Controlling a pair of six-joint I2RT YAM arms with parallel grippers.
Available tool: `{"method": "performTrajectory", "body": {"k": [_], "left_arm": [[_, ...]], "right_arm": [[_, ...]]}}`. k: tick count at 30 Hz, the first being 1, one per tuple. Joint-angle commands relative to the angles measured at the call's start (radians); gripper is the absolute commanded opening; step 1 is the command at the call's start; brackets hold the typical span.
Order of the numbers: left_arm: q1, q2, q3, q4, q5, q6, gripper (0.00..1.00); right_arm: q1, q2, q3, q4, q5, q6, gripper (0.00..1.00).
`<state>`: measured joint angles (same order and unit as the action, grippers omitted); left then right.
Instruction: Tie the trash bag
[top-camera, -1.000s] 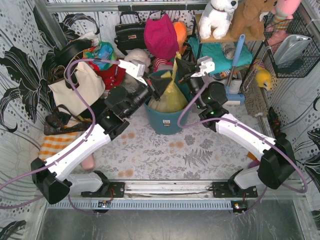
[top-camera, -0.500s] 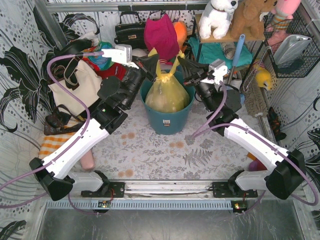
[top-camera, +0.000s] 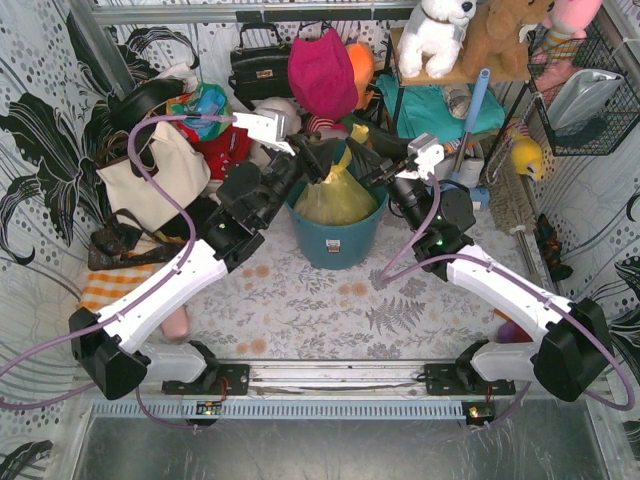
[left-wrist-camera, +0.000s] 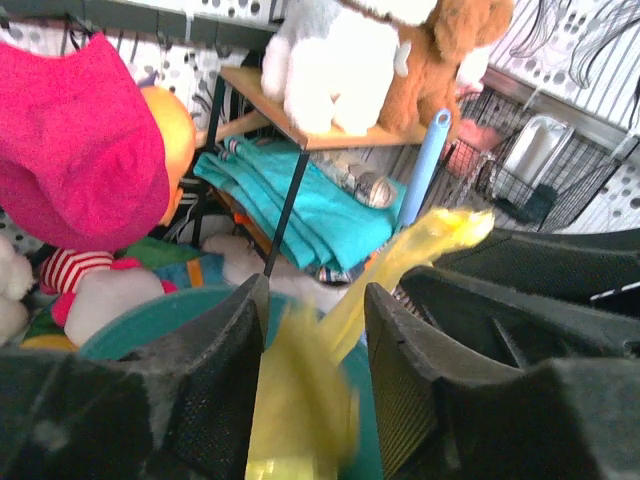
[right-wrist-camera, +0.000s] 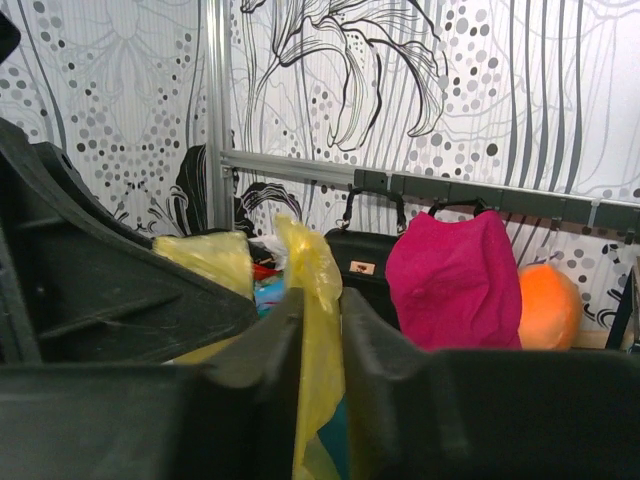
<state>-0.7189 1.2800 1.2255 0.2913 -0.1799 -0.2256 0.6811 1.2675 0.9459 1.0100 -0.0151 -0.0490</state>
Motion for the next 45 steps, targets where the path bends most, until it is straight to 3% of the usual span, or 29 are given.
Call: {"method": "performTrajectory", "body": {"k": [1, 9, 13, 18, 22, 23, 24, 28, 35, 40, 45], "left_arm": [[0.005, -0.046, 0.087, 0.039, -0.013, 0.046, 0.57], [0.004, -0.146, 0.12, -0.024, -0.138, 0.126, 0.66], [0.004, -0.237, 0.002, -0.024, -0.31, 0.142, 0.71], [0.006, -0.37, -0.198, -0.032, -0.565, 0.121, 0.76], [0.011, -0.467, -0.375, -0.032, -0.698, 0.083, 0.81], [0.014, -0.483, -0.416, -0.037, -0.727, 0.074, 0.94], [0.017, -0.495, -0.45, -0.044, -0.755, 0.063, 0.99], [0.059, -0.515, -0.592, -0.045, -0.838, 0.04, 0.98], [0.224, -0.337, -0.8, 0.129, -0.885, -0.015, 0.98], [0.29, -0.122, -0.833, 0.33, -0.879, 0.083, 0.98], [0.313, 0.032, -0.907, 0.675, -0.833, 0.227, 0.98]], "right_arm": [[-0.002, -0.035, 0.08, 0.0, 0.005, -0.031, 0.48], [-0.002, -0.137, 0.124, -0.151, 0.079, -0.144, 0.68], [-0.002, -0.212, 0.093, -0.247, 0.187, -0.23, 0.79], [-0.002, -0.315, 0.005, -0.358, 0.354, -0.306, 1.0], [-0.002, -0.394, -0.132, -0.395, 0.497, -0.371, 0.97], [-0.002, -0.41, -0.172, -0.399, 0.528, -0.388, 0.97], [-0.002, -0.424, -0.211, -0.401, 0.557, -0.395, 0.97], [-0.016, -0.452, -0.364, -0.389, 0.676, -0.405, 0.97], [-0.249, -0.374, -0.472, -0.497, 0.536, -0.161, 0.97], [-0.468, -0.251, -0.574, -0.408, 0.462, 0.004, 0.97], [-0.608, -0.134, -0.67, -0.236, 0.424, 0.073, 0.97]]}}
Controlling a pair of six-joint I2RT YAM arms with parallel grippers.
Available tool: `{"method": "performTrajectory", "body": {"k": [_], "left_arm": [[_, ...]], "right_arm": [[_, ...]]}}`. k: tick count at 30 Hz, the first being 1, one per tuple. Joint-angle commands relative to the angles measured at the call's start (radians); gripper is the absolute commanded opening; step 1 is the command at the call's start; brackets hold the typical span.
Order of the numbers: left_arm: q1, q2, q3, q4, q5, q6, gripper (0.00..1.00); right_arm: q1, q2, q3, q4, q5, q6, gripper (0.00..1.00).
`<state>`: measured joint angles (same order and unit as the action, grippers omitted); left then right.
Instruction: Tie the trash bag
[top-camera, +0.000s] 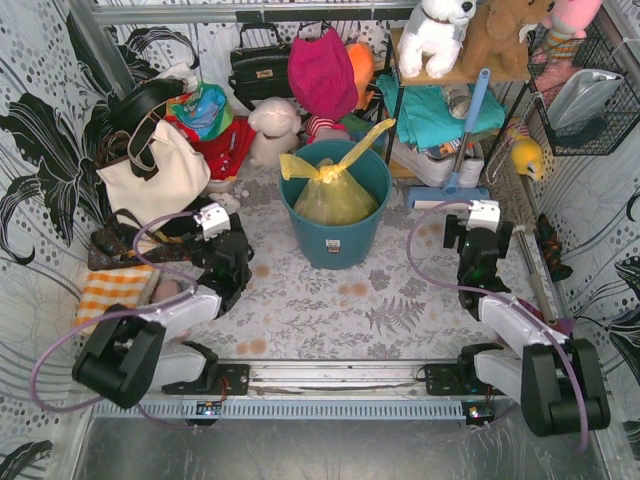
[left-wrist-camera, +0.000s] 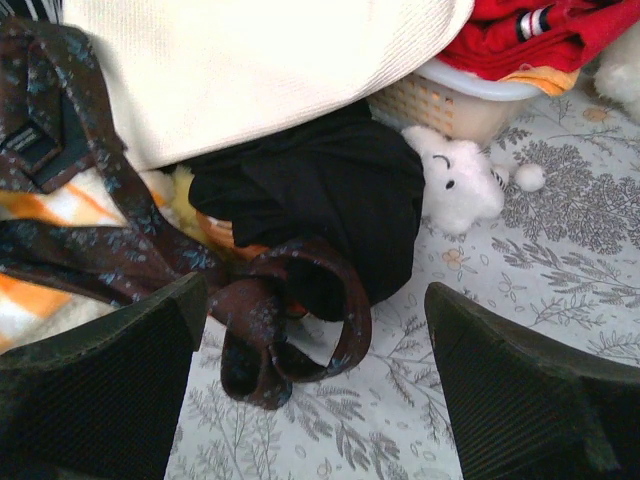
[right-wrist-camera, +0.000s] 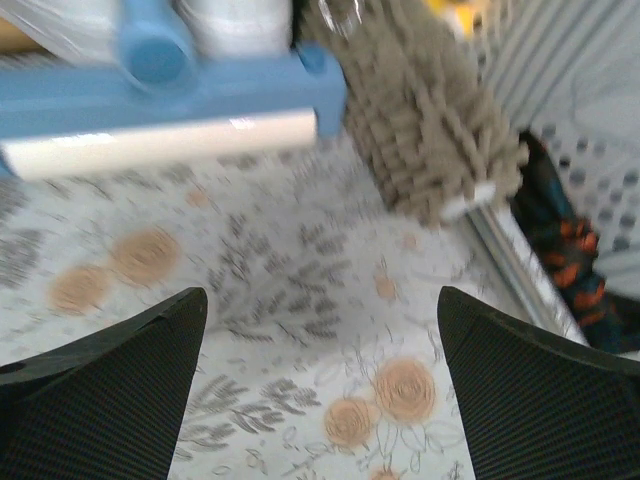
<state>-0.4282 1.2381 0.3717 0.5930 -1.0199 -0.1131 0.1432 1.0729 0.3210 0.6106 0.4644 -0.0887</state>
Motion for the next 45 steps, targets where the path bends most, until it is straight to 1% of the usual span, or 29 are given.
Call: {"method": "performTrajectory", "body": {"k": [1, 4, 6, 7, 8, 9, 10, 12, 13, 14, 16, 17, 18, 19, 21, 22, 23, 24, 30, 45], "left_arm": [[0.033, 0.101, -0.07, 0.444, 0.032, 0.121, 0.98], [0.08, 0.164, -0.113, 0.58, 0.145, 0.112, 0.98], [0.116, 0.2, -0.134, 0.619, 0.24, 0.093, 0.98], [0.132, 0.218, -0.139, 0.652, 0.276, 0.103, 0.98], [0.143, 0.213, -0.128, 0.603, 0.3, 0.086, 0.98], [0.162, 0.197, -0.117, 0.551, 0.367, 0.069, 0.98], [0.185, 0.194, -0.122, 0.557, 0.436, 0.07, 0.98], [0.217, 0.181, -0.126, 0.543, 0.525, 0.058, 0.98], [0.236, 0.176, -0.15, 0.566, 0.591, 0.06, 0.98], [0.255, 0.172, -0.175, 0.603, 0.645, 0.06, 0.98], [0.292, 0.202, -0.221, 0.699, 0.746, 0.05, 0.98], [0.305, 0.238, -0.226, 0.762, 0.797, 0.068, 0.98], [0.308, 0.238, -0.214, 0.758, 0.817, 0.071, 0.98], [0.311, 0.216, -0.192, 0.664, 0.822, 0.056, 0.98], [0.316, 0.237, -0.191, 0.698, 0.798, 0.055, 0.98], [0.316, 0.228, -0.183, 0.665, 0.778, 0.04, 0.98], [0.318, 0.228, -0.176, 0.643, 0.777, 0.035, 0.98], [0.318, 0.235, -0.181, 0.667, 0.778, 0.041, 0.98], [0.319, 0.229, -0.176, 0.648, 0.776, 0.034, 0.98], [0.319, 0.231, -0.176, 0.653, 0.775, 0.035, 0.98]], "right_arm": [[-0.077, 0.088, -0.053, 0.191, -0.056, 0.116, 0.97], [-0.097, 0.167, -0.096, 0.306, -0.056, 0.117, 0.97], [-0.118, 0.229, -0.127, 0.42, -0.091, 0.134, 0.97], [-0.123, 0.236, -0.118, 0.418, -0.094, 0.142, 0.97], [-0.128, 0.247, -0.111, 0.406, -0.105, 0.143, 0.97], [-0.131, 0.267, -0.111, 0.44, -0.109, 0.141, 0.97], [-0.135, 0.297, -0.117, 0.48, -0.121, 0.144, 0.97], [-0.14, 0.367, -0.123, 0.584, -0.184, 0.124, 0.97], [-0.14, 0.374, -0.11, 0.566, -0.219, 0.115, 0.97], [-0.139, 0.378, -0.095, 0.536, -0.25, 0.109, 0.97], [-0.14, 0.406, -0.088, 0.552, -0.3, 0.091, 0.97], [-0.14, 0.424, -0.092, 0.586, -0.333, 0.081, 0.97], [-0.14, 0.449, -0.109, 0.639, -0.363, 0.068, 0.97], [-0.14, 0.47, -0.128, 0.705, -0.375, 0.049, 0.97], [-0.14, 0.455, -0.13, 0.679, -0.38, 0.054, 0.97], [-0.14, 0.467, -0.128, 0.695, -0.374, 0.05, 0.97], [-0.14, 0.458, -0.12, 0.664, -0.37, 0.056, 0.97], [-0.14, 0.456, -0.12, 0.659, -0.37, 0.059, 0.97], [-0.139, 0.463, -0.139, 0.707, -0.279, 0.078, 0.97], [-0.138, 0.464, -0.138, 0.711, -0.279, 0.077, 0.97]]}}
